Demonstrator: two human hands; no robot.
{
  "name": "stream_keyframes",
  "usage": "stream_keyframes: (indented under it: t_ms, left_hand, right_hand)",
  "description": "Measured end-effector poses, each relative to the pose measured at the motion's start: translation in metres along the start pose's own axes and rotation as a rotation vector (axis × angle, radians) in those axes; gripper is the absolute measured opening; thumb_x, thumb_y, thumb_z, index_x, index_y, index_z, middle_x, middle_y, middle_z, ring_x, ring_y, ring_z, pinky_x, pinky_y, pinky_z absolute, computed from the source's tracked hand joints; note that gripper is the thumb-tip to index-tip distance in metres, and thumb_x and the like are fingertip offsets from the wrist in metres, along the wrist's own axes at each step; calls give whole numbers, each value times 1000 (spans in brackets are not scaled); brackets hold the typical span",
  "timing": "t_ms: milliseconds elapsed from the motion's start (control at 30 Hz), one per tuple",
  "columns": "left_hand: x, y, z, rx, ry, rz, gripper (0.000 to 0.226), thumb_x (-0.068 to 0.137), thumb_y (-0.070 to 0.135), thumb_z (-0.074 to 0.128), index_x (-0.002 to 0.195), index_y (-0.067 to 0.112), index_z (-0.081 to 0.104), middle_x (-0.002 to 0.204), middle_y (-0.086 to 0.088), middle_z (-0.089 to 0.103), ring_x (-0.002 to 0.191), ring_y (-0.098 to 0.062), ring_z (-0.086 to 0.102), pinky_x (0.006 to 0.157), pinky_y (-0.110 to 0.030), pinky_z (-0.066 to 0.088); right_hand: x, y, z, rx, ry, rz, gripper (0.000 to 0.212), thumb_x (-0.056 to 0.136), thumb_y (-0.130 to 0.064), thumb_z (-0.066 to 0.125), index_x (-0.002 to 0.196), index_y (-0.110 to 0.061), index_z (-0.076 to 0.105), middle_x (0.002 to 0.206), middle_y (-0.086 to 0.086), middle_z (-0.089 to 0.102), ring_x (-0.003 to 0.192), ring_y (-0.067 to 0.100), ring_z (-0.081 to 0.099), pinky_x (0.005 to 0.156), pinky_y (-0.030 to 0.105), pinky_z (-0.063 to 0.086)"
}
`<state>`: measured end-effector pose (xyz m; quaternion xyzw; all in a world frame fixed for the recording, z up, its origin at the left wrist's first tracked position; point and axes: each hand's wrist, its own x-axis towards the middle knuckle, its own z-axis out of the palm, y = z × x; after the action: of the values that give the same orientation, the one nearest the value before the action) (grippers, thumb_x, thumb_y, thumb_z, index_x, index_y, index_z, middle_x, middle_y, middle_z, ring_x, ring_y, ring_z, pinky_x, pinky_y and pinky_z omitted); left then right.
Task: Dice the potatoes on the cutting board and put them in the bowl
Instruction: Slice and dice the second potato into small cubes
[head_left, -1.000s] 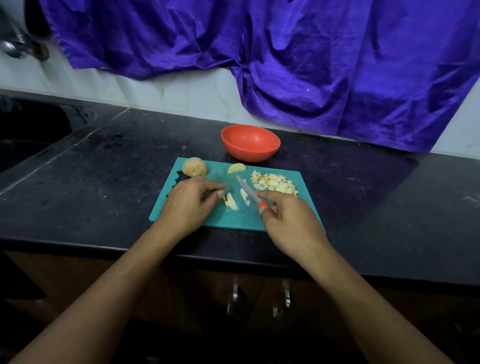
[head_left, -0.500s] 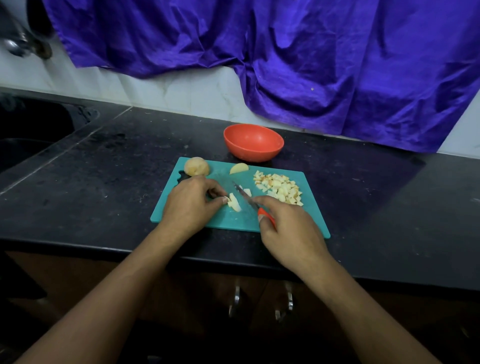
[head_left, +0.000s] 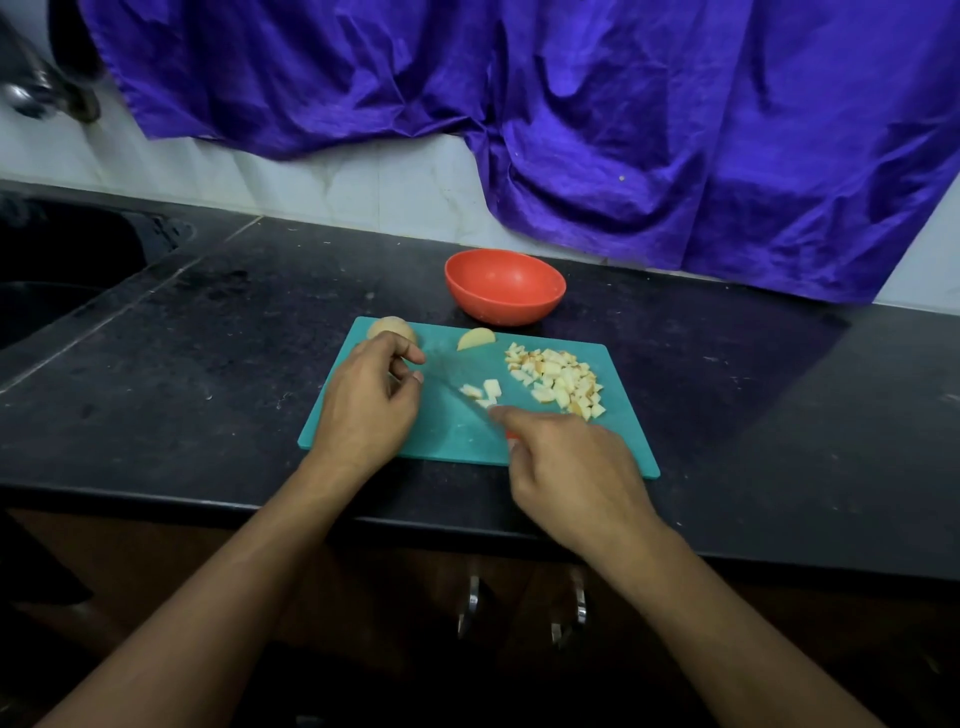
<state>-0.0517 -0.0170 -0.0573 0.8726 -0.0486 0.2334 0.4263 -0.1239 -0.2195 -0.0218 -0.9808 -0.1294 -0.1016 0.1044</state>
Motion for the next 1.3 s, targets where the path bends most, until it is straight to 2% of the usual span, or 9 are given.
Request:
stream_keyframes:
  t_ms: [200, 300, 367, 567, 733, 800, 933, 1033, 1300]
  left_hand:
    - [0, 0, 1, 25, -26, 7, 14, 92, 13, 66, 100, 24, 66, 87, 8, 62, 65, -3, 51, 62, -14, 32]
    - [-1, 0, 1, 24, -31, 10, 13, 92, 14, 66, 100, 24, 66, 85, 9, 62, 64, -3, 50, 61, -14, 31]
    - [-1, 0, 1, 29, -34, 11, 13, 92, 14, 66, 99, 25, 66, 84, 8, 62, 62, -4, 50, 60, -17, 31]
    - [-2, 1, 2, 43, -49, 13, 12, 92, 15, 66, 97, 26, 67, 85, 9, 62, 61, -7, 52, 61, -19, 34]
    - [0, 1, 3, 88, -68, 20, 11, 91, 19, 68, 96, 29, 67, 87, 12, 61, 67, -5, 54, 62, -21, 36]
    - [2, 3, 4, 123, -96, 12, 10, 91, 22, 68, 97, 29, 67, 89, 13, 62, 71, -6, 56, 64, -25, 40]
    - [18, 9, 11, 190, -171, 25, 11, 91, 27, 69, 100, 33, 67, 95, 13, 65, 84, -8, 60, 74, -36, 52]
    - [34, 17, 24, 231, -190, 72, 13, 91, 28, 69, 102, 32, 67, 99, 12, 64, 92, -10, 61, 77, -35, 52]
    - [72, 26, 64, 438, -239, 108, 39, 95, 28, 64, 133, 24, 61, 128, -2, 59, 117, -26, 60, 89, -43, 52]
  right_hand:
    - [13, 37, -11, 130, -6, 314, 40, 104, -34, 50, 143, -40, 55, 82, -13, 57, 67, 8, 59, 55, 27, 42]
    - [15, 40, -15, 143, 57, 337, 41, 105, -32, 51, 145, -36, 55, 97, -9, 65, 72, 8, 60, 58, 29, 46]
    - [16, 38, -17, 154, 84, 314, 41, 105, -33, 50, 145, -38, 54, 111, -5, 69, 76, 9, 60, 64, 32, 49]
    - [0, 16, -8, 116, -55, 87, 41, 104, -38, 47, 144, -47, 51, 107, -12, 68, 81, 6, 57, 70, 31, 48]
    - [12, 42, -8, 37, -27, 220, 40, 104, -37, 47, 143, -43, 54, 90, -12, 63, 71, 6, 57, 61, 29, 43]
    - [17, 52, -7, 123, 8, 289, 38, 104, -35, 50, 141, -41, 57, 86, -12, 63, 67, 8, 58, 56, 28, 43]
    - [21, 52, 6, 312, 182, 238, 39, 102, -30, 55, 139, -39, 59, 104, -5, 73, 65, 8, 58, 61, 31, 47]
    - [17, 46, 18, 248, 254, 175, 38, 102, -33, 54, 139, -36, 60, 99, -5, 72, 72, 11, 59, 64, 34, 49]
    - [16, 47, 18, 272, 294, 165, 35, 103, -35, 53, 136, -33, 63, 97, -4, 72, 80, 16, 64, 69, 36, 54]
